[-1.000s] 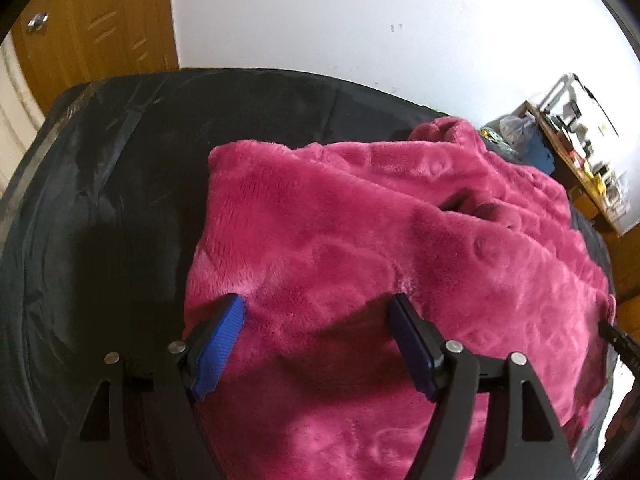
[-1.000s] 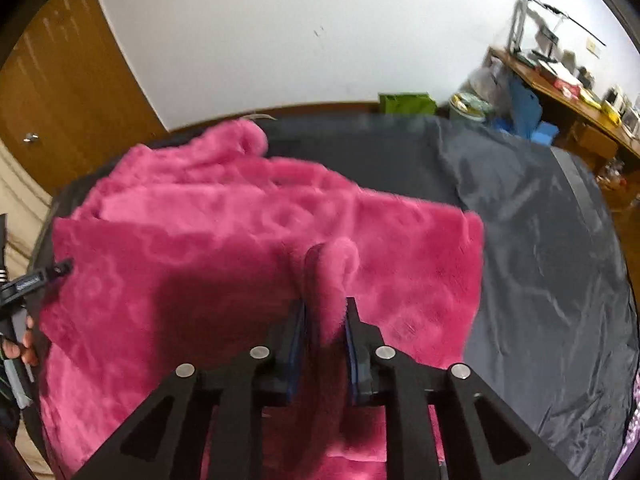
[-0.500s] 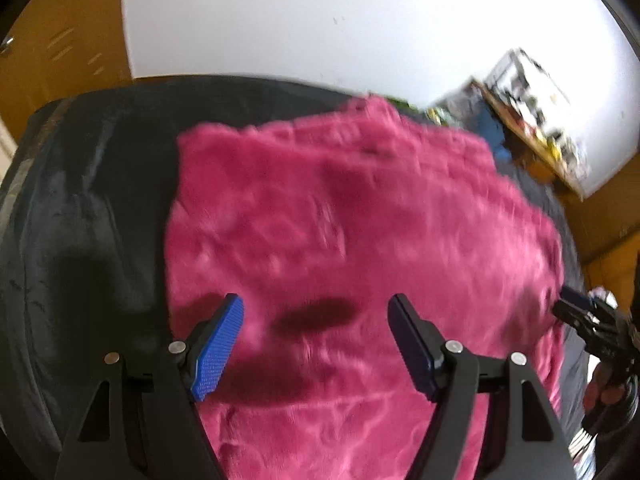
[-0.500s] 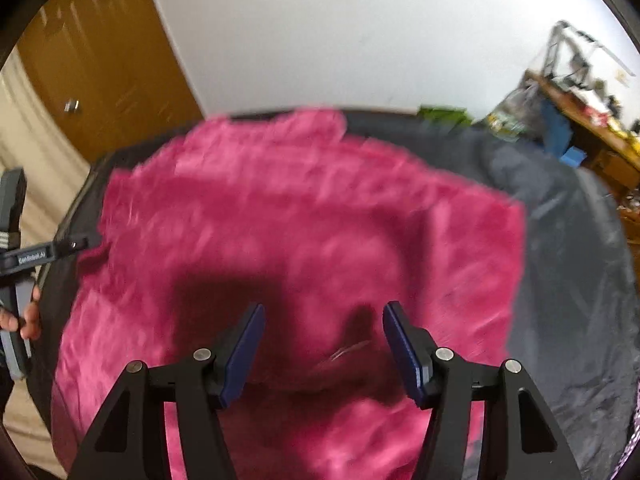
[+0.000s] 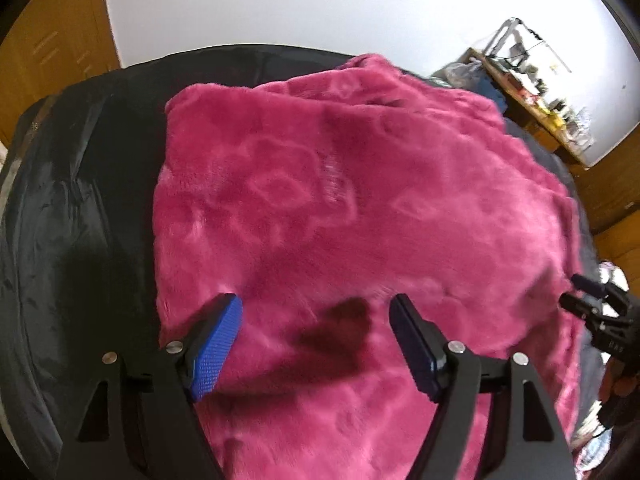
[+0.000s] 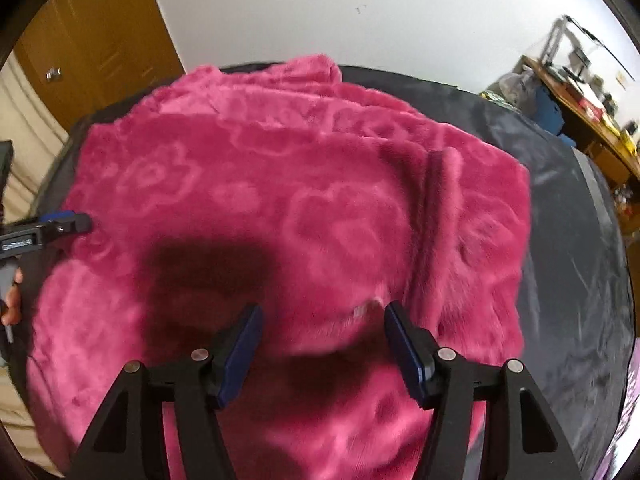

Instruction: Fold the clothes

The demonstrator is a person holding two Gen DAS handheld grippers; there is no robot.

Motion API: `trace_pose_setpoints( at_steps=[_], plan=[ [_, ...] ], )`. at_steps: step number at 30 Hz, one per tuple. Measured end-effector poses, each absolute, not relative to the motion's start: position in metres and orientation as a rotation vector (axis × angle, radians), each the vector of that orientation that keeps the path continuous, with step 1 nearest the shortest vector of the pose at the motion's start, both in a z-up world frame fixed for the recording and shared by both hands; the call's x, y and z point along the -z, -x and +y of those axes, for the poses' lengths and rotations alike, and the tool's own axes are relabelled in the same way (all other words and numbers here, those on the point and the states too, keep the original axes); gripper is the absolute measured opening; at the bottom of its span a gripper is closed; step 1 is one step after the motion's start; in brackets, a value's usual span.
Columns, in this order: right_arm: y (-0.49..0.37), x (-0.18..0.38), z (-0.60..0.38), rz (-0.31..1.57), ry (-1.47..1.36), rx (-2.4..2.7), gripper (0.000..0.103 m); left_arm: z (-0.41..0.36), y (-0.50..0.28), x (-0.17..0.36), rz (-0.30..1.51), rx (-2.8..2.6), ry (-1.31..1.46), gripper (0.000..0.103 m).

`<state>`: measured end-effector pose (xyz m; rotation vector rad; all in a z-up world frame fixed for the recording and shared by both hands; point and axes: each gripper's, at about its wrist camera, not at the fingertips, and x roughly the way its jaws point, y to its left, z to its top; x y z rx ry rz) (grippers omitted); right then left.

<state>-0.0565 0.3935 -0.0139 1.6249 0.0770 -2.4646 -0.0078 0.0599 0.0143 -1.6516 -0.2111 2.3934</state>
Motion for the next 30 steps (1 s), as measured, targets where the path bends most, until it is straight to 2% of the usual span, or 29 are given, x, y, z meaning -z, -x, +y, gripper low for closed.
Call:
trace_pose_setpoints(
  at_steps=[4,8,12,14,16,19,21,30],
  plan=[
    [0.018,0.009,0.391,0.072,-1.679,2.409,0.065,0.076,-0.016,-0.025,-0.158,-2.24,1.633,0.079],
    [-0.016,0.024,0.39,0.073,-1.761,2.357,0.065,0.091,-0.04,-0.014,-0.076,-2.143,1.667,0.079],
    [-0.029,0.048,0.39,0.034,-1.848,2.329,0.065,0.09,-0.048,0.01,-0.12,-2.142,1.754,0.079],
    [-0.029,0.054,0.386,0.064,-1.85,2.333,0.067,0.089,-0.052,0.015,-0.128,-2.175,1.746,0.079],
    [-0.03,0.058,0.381,0.094,-1.841,2.327,0.08,0.092,-0.054,0.016,-0.113,-2.207,1.73,0.08],
    [-0.037,0.062,0.365,0.201,-1.805,2.323,0.089,0.098,-0.058,0.016,-0.1,-2.251,1.738,0.08],
    [-0.042,0.062,0.361,0.231,-1.786,2.334,0.09,0.099,-0.059,0.017,-0.109,-2.271,1.773,0.08],
    [-0.133,0.03,0.401,0.052,-1.707,2.385,0.09,0.092,-0.146,0.002,-0.191,-2.288,1.83,0.08]
  ],
)
